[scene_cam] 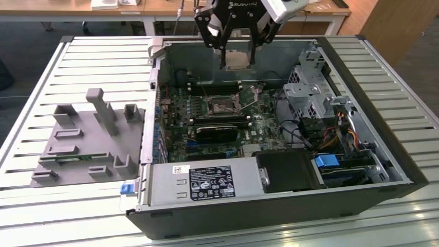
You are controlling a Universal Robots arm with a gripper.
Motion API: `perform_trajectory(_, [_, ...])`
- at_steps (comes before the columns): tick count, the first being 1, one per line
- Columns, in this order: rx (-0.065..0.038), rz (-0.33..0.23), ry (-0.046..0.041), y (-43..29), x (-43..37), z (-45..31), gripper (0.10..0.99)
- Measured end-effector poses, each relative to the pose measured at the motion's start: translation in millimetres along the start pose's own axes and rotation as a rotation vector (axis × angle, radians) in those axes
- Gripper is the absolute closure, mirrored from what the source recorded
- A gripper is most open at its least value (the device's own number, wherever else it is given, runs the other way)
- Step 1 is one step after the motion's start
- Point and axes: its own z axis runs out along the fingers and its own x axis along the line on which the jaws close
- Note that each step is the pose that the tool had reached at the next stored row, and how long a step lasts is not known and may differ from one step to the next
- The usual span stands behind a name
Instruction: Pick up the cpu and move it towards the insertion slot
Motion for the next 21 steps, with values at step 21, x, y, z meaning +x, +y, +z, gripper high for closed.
perform_trajectory(21, [0.0,0.0,-0.0001,9.6,-19.9,11.9,0.545])
